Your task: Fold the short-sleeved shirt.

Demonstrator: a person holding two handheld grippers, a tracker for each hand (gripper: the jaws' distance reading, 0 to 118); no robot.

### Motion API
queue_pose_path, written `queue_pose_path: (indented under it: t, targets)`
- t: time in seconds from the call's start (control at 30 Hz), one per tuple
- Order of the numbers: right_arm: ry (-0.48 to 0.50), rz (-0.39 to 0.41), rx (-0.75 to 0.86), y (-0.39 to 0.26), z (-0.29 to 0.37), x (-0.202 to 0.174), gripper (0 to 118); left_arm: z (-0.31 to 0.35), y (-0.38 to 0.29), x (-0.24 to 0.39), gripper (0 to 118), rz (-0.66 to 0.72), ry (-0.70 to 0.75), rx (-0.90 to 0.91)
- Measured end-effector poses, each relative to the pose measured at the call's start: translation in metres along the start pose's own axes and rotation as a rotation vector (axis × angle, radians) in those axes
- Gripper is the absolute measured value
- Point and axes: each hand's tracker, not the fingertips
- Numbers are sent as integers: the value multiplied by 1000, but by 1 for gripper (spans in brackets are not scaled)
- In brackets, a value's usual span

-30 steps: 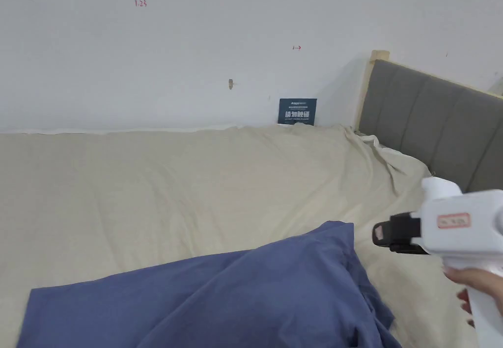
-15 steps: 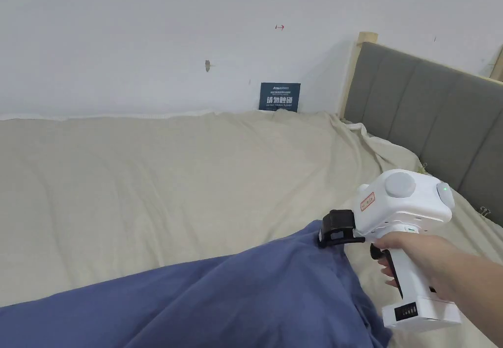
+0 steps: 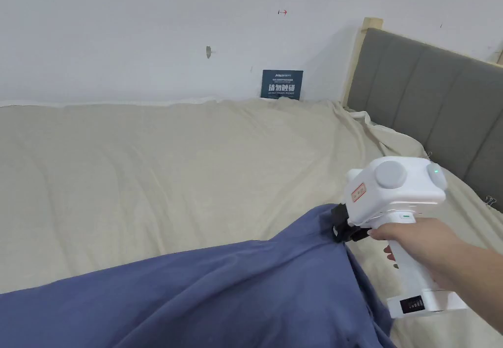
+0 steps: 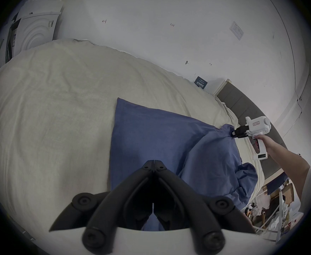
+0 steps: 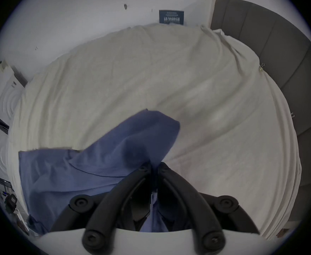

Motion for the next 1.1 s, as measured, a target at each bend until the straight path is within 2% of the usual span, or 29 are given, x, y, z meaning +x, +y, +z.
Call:
queue_pose_path:
  t: [0.1,0.13,0.23,0.27,0.33,0.37,0.4,0.5,0.63,0.8,0.93,1.03,1.1]
  targets:
    - [63,-20,71,0,26,3,6,-17,46,-10,0,-8,-6,-19]
    - [90,-15,82,0,32,3,6,-28,64,-11,0,23,24,-79]
    - [100,4,94,-6,46,-4,6,-63,109,-25,0,100,-28,-184]
    - [94,9,95,-8,47,-6,6,-73,122,-26,6,96,-1,-199]
    - [100,-2,80,-10,46,-7,5,-95,143,-28,82,61,98,-250]
    - [117,-34,67,-11,44,-8,6,-106,149,-27,110,32,144,-275]
    - [136,-60,60,-13,41,-8,6,-116,156,-30,118,-12,150,-284]
    - [146,-73,48,-16,33,-9,6,-148,170,-25,118,-29,237,-365]
    - [112,-27,39,-22,25,-16,6,-183,174,-27,118,31,274,-454]
    - [125,-14,0,-23,18,-16,6,-206,171,-14,118,-32,301,-462]
    - [132,-20,-7,-22,14,-11,6,-213,161,3,118,-172,380,-493]
    - [136,-36,-21,-24,8,-9,6,-211,147,19,117,-271,340,-526]
    - [137,-33,-26,-27,6,-10,6,-209,138,28,108,-344,358,-523]
